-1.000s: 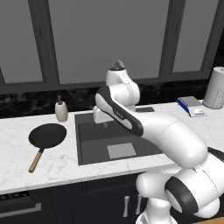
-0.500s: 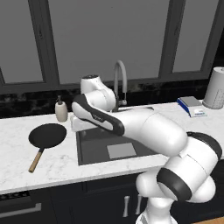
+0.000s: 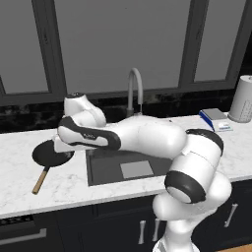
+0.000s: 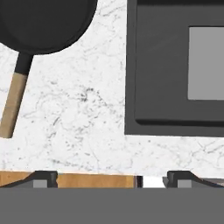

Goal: Pick the pan and sponge and place them into the sink. Then turn on the water.

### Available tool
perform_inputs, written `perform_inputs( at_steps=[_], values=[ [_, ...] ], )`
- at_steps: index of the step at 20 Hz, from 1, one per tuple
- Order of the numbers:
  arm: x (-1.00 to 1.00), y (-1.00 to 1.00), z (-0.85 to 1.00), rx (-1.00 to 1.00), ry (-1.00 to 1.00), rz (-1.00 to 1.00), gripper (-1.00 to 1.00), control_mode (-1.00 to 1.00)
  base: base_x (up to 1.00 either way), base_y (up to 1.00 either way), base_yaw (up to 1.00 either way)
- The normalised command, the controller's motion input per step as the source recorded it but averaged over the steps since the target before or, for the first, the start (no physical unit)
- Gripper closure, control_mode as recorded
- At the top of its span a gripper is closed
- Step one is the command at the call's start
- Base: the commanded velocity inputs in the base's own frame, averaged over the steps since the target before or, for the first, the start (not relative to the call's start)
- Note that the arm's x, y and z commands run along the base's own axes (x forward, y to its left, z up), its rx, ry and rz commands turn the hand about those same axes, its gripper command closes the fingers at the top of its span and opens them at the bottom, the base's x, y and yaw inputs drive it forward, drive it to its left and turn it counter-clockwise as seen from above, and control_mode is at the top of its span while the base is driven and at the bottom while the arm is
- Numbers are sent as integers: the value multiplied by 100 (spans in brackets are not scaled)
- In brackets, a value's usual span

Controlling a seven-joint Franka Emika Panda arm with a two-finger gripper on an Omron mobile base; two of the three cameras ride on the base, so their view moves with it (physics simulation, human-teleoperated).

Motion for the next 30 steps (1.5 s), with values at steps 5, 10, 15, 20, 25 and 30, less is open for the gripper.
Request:
perform_inputs(
  at_steps=[5, 10, 15, 20, 25, 30],
  values=[
    [48, 84, -16, -1, 0, -18, -100, -100, 0, 0, 0],
    [29, 72, -7, -1, 1, -9, -100, -100, 0, 0, 0],
    [5, 49, -28, -1, 5, 0, -100, -100, 0, 0, 0],
    [2, 46, -50, -1, 3, 0, -100, -100, 0, 0, 0],
    [5, 43, -32, 0, 0, 0, -100, -100, 0, 0, 0],
    [8, 7, -30, 0, 1, 0, -100, -100, 0, 0, 0]
  ],
)
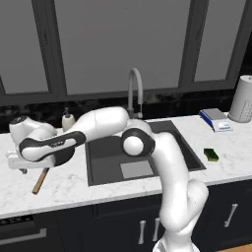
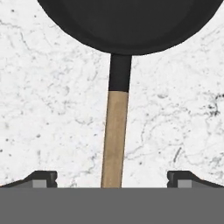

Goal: Pick the pan and sponge and place them into the sink. Then turn on the water.

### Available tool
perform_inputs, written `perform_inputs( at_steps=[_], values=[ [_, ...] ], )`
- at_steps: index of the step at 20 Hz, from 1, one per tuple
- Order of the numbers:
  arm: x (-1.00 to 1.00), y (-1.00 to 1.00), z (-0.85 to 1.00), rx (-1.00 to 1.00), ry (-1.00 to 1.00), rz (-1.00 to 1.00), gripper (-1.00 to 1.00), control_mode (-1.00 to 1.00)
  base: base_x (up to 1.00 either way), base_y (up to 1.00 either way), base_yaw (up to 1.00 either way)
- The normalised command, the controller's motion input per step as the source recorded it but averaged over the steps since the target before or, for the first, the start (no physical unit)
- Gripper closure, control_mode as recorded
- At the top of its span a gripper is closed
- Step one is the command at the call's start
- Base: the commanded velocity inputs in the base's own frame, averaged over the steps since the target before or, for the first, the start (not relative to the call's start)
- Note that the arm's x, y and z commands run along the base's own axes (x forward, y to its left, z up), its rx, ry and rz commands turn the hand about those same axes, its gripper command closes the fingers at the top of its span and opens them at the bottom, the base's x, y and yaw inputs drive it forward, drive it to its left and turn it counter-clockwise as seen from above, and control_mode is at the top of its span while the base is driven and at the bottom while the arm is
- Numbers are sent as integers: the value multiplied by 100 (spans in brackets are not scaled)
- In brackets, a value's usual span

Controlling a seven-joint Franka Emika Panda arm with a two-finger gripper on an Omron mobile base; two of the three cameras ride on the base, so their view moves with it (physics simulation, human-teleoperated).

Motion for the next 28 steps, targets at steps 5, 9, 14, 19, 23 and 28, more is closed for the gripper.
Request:
perform_inputs(
  at_steps=[5, 9, 14, 19, 23, 28],
  values=[
    [0, -11, -49, 1, 1, 0, -100, -100, 0, 0, 0],
    [0, -16, -51, 3, 3, 0, -100, -100, 0, 0, 0],
    [0, -6, -45, 3, 0, 0, -100, -100, 0, 0, 0],
    [0, 0, -24, 0, 1, 0, -100, -100, 0, 0, 0],
    [0, 0, -17, 0, 0, 0, -100, -100, 0, 0, 0],
    [0, 0, -15, 0, 0, 0, 100, -100, 0, 0, 0]
  ],
)
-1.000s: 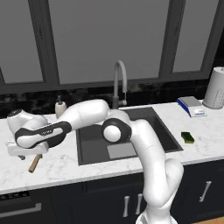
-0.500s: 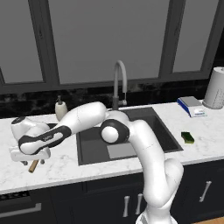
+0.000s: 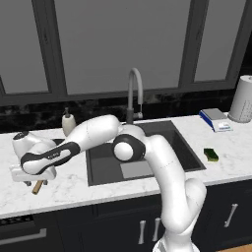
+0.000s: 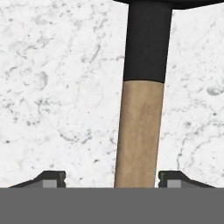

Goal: Pick the pan and sponge and place them into the sink. Then turn on the water.

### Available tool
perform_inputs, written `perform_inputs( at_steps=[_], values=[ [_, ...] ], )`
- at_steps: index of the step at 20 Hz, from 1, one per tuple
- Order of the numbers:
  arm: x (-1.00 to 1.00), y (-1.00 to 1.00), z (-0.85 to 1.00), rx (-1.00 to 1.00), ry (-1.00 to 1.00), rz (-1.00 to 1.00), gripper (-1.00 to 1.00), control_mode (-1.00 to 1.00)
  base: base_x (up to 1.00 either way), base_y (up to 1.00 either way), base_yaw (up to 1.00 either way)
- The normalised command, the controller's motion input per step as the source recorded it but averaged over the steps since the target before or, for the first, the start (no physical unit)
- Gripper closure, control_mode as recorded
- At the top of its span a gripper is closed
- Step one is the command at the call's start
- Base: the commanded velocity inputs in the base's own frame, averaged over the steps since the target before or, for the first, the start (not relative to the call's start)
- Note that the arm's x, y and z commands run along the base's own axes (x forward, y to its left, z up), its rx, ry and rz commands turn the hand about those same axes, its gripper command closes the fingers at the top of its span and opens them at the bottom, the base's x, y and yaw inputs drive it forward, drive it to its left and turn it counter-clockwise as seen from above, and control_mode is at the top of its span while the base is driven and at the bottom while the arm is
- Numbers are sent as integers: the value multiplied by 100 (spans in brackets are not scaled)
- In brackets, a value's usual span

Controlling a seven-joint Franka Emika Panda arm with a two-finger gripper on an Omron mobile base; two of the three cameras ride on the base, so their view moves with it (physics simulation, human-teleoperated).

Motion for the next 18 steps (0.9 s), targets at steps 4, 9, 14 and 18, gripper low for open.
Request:
perform_inputs(
  at_steps=[4, 9, 14, 18],
  values=[
    [0, 0, 0, 0, 0, 0, 100, -100, 0, 0, 0],
    [-2, 0, 0, 0, -1, 0, 100, -100, 0, 0, 0],
    [-29, -3, 15, 0, -3, 0, 100, -100, 0, 0, 0],
    [-53, -16, 48, 2, -7, 0, 100, -100, 0, 0, 0]
  ],
)
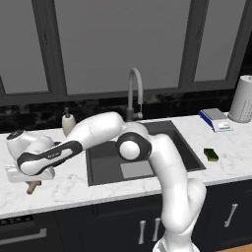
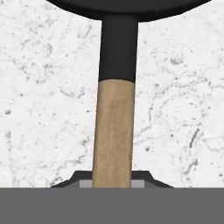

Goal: Pick the pan and sponge and place them into the sink. Then turn on the water.

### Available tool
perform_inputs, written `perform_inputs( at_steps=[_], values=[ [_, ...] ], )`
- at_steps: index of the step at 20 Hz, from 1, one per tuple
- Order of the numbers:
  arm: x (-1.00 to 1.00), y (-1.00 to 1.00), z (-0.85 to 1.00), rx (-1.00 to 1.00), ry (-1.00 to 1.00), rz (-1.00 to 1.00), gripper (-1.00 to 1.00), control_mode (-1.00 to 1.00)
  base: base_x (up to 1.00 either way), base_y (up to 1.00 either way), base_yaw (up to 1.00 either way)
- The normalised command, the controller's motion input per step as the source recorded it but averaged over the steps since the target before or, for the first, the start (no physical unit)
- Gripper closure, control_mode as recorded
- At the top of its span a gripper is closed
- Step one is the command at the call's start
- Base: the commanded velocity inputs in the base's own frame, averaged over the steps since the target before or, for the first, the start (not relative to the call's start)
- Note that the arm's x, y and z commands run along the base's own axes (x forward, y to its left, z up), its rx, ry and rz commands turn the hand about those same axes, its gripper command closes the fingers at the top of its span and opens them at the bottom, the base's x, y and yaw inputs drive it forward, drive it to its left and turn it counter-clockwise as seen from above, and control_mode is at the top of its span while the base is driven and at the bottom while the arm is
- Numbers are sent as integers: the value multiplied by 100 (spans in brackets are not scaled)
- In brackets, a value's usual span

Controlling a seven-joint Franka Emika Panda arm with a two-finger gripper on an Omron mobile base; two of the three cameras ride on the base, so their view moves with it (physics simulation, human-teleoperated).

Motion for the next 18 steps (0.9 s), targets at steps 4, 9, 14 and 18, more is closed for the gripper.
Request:
perform_inputs(
  at_steps=[4, 9, 14, 18],
  values=[
    [-32, -44, 51, 6, -3, -4, 100, -100, 0, 0, 0],
    [-8, -91, 14, 10, -1, -9, 100, -100, 0, 0, 0],
    [0, -96, 0, 8, -2, -11, 100, -100, 0, 0, 0],
    [0, -93, 0, 5, -9, -10, 100, -100, 0, 0, 0]
  ],
)
